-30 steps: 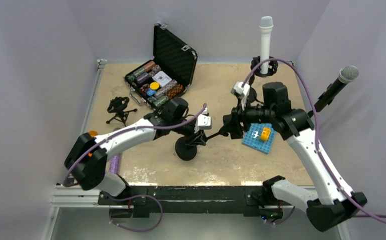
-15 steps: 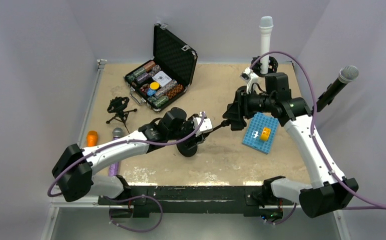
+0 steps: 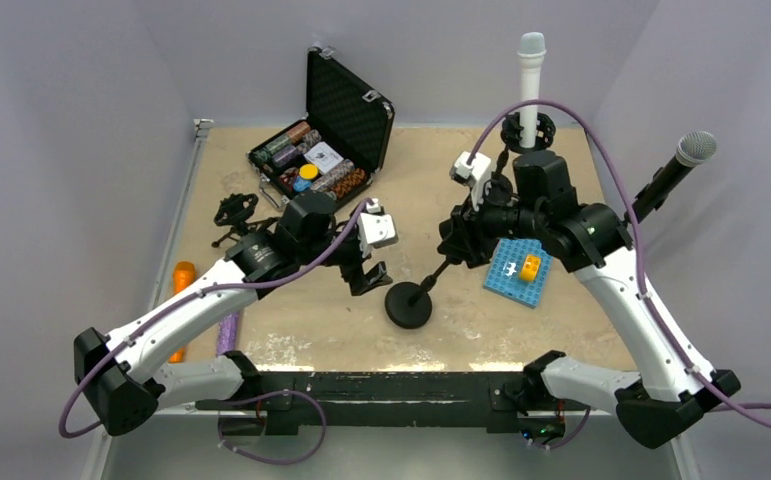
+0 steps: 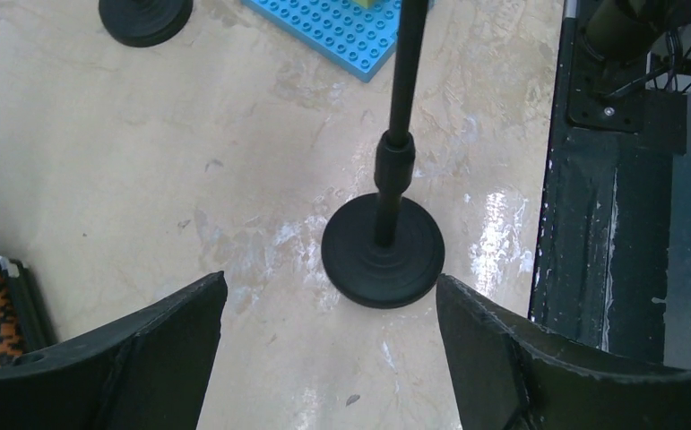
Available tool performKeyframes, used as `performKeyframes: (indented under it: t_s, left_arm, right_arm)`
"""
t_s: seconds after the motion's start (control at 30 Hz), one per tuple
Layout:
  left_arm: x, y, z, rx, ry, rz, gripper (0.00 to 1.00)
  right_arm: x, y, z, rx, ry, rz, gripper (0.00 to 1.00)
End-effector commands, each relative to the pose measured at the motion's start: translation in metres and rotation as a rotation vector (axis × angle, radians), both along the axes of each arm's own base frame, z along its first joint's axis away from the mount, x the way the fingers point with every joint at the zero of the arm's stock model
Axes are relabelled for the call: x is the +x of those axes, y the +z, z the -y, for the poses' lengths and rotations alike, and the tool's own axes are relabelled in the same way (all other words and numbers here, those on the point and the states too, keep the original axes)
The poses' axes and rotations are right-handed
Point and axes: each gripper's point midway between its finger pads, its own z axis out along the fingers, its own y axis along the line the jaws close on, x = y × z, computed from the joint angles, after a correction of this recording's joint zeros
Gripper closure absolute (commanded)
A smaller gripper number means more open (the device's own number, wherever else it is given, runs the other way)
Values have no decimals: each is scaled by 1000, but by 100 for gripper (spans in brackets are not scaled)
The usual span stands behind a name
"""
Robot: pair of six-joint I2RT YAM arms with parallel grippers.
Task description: Remove the microphone from the stand
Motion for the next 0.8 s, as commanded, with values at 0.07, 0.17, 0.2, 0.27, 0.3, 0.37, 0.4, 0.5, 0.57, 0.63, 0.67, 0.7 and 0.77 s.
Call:
performKeyframes:
  t_s: [0.07, 0.17, 0.2, 0.27, 0.3, 0.37, 0.4, 0.5, 0.57, 0.63, 0.67, 0.7, 0.77]
  left_arm:
    - [3, 39, -27, -70, 89, -9, 11]
    - [5, 43, -35, -71, 97, 17, 11]
    - [4, 46, -37, -68, 94, 33, 11]
    - [4, 51, -41, -71, 92, 62, 12]
    - [5, 53, -43, -73, 95, 70, 12]
    - [4, 57, -47, -86, 102, 77, 12]
    - [4, 59, -48, -93, 102, 81, 12]
    - [3, 66, -53, -117, 102, 91, 12]
    - [2, 73, -57, -135, 111, 94, 12]
    - [1, 79, -60, -148, 118, 103, 12]
    - [0, 82, -62, -155, 123, 107, 12]
    - [0, 84, -64, -159, 128, 113, 12]
    - [-1, 86, -67, -165, 132, 124, 12]
  right_arm:
    - [11, -7, -7, -172, 109, 191, 100]
    - [6, -16, -16, -238, 197, 241, 100]
    - [2, -18, -19, -251, 227, 248, 100]
    - [-3, -24, -26, -271, 277, 255, 100]
    - [-5, -27, -28, -277, 292, 252, 100]
    - [-9, -38, -33, -291, 320, 231, 100]
    - [-10, -46, -34, -299, 331, 212, 100]
    - [-15, -65, -38, -314, 366, 169, 100]
    - [-16, -75, -42, -322, 383, 145, 100]
    - [-18, -83, -47, -335, 403, 127, 100]
    - [-19, -87, -49, -342, 412, 118, 100]
    - [-20, -91, -51, -349, 420, 109, 100]
    - [-20, -98, -54, -358, 428, 91, 100]
